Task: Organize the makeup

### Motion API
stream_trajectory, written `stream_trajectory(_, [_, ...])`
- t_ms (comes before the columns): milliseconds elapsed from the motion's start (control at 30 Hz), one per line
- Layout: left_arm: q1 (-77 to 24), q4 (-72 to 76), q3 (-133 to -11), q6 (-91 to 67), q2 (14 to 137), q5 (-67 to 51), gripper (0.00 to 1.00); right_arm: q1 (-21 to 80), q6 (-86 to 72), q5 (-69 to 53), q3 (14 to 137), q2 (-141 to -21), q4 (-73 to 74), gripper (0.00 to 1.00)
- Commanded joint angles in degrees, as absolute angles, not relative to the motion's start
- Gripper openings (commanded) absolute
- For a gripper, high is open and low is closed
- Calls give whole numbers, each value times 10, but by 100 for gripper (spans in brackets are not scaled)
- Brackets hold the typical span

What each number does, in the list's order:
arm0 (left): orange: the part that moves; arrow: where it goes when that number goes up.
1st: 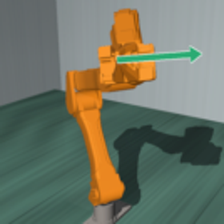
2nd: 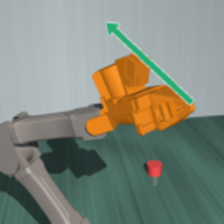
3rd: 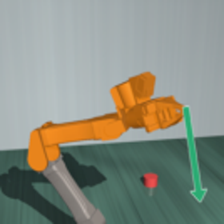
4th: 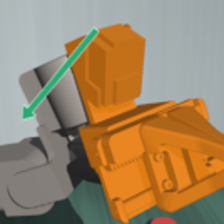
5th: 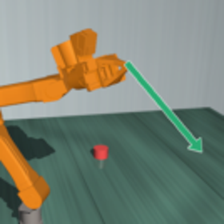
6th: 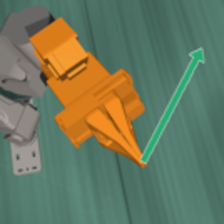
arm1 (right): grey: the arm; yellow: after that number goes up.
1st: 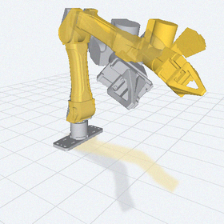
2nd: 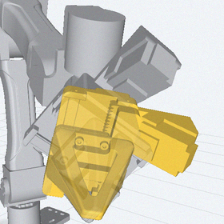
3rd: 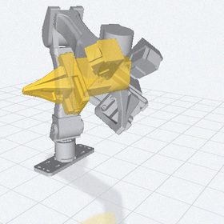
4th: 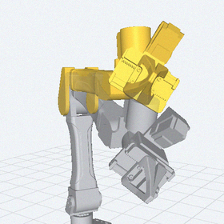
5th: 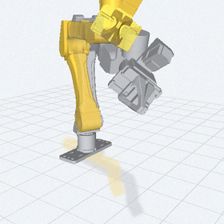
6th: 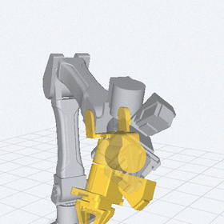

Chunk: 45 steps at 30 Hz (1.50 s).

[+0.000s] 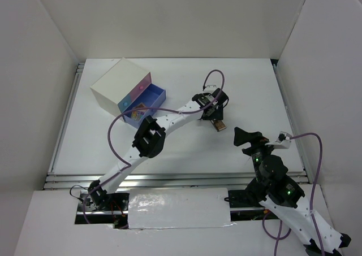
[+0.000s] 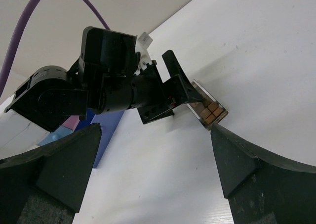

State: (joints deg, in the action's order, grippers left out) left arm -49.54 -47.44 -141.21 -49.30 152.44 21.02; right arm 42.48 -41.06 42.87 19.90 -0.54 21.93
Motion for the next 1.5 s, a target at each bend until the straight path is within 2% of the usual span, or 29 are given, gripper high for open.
stream_trajectory(0, [-473,-658,-1294,-440,1602,237,98,423,-412,437,202,189,217,100])
stream_trajectory(133, [-467,-587,-1148,-439,1526,232,99,424,-410,436,200,188,214,100])
stream_trajectory(233, [-470,-530,-1098,-443,1453,223,99,424,-409,433,199,182,209,99])
stream_trajectory(333, [-487,-462,-1078,-450,1368,219,99,424,-409,436,198,174,205,99])
stream_trajectory(500, [-508,-384,-1114,-477,1306,189,99,425,-409,449,200,172,207,99])
stream_trajectory(667, [-530,-352,-1230,-482,1331,178,99,425,-411,453,200,173,208,99])
stream_trajectory(900, [-530,-410,-1399,-537,1459,205,99,425,-416,461,203,165,215,99])
stream_trajectory(1000, [-527,-358,-1370,-516,1479,182,99,426,-415,461,199,173,213,99])
stream_trajectory(1167, [-552,-215,-1360,-366,1508,128,99,426,-411,459,198,185,215,99])
stream_trajectory(1267, [-561,-213,-1394,-347,1525,145,99,425,-410,455,198,187,216,99])
stream_trajectory(1467, [-538,-308,-1391,-413,1542,179,99,426,-410,449,195,190,214,99])
